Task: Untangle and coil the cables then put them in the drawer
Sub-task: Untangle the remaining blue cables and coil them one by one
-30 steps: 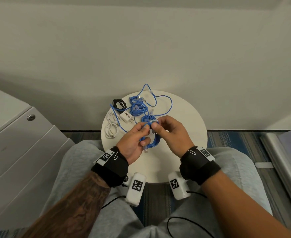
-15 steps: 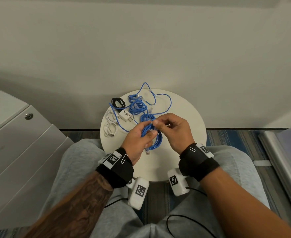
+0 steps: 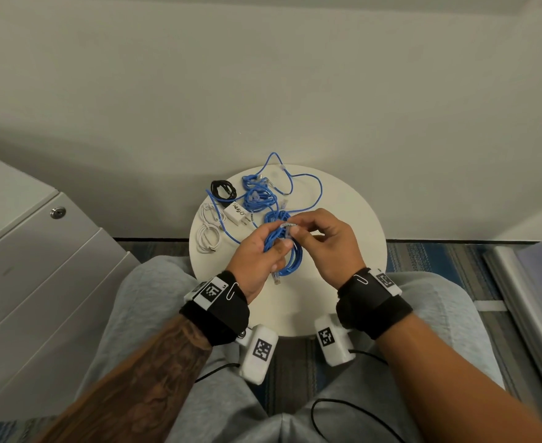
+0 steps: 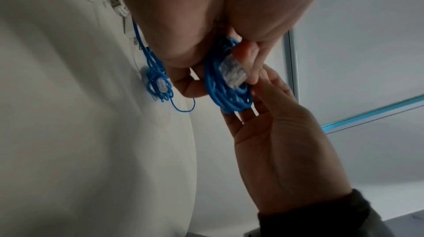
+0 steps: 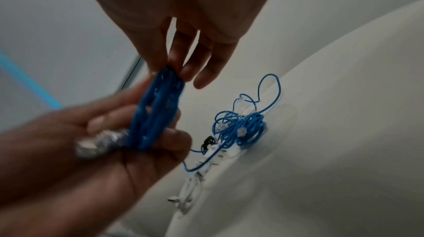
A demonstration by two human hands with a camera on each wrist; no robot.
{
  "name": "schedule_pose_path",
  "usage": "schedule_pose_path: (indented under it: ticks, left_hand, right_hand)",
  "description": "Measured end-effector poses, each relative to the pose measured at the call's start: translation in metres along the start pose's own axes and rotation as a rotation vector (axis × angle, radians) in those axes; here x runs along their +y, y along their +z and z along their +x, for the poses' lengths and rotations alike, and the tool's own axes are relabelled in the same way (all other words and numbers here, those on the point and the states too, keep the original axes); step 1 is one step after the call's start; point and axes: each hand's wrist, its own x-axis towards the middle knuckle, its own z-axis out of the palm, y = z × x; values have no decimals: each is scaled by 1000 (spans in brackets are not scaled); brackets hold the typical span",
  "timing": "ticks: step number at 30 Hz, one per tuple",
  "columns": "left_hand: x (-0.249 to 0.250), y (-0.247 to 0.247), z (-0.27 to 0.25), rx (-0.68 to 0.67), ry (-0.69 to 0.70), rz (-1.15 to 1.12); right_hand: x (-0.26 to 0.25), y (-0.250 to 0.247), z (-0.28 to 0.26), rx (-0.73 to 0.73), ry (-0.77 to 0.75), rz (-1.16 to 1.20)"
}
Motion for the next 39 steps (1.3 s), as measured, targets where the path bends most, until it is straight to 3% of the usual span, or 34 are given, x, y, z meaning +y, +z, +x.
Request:
schedule_pose_path:
  ticks: [4,6,10,15,22,26,29,32,39]
  left_hand:
    - [1,1,0,55,-10,-6]
    - [1,0,-1,60,-7,8]
    - [0,-4,-1,79,0,87]
    - [3,-5,5,32,-85,-110]
    - [-5,-8,5,-30,-119,153]
    - [-5,-4,4,17,-125,147]
    - [-2,-1,3,-37,-151,41]
    - [3,-3,2,-77,-159,97]
    - [-4,0,0,49,-158,92]
  right_hand:
    - [-3,4,-3,26,-56,-23]
    - [-4,5,-4,22,62,109]
    - [-3,0,-1,-129,328,295]
    - [-5,-8,3,-122,195,111]
    - [-10,-14,1,-116,45,-104]
    - [-14,-12,1,-101,20,-128]
    - [-19,-14,4,-63,18,-77]
    - [-18,-15,5,-44,2,-100]
    - [-17,-14,8,-8,-13,-63]
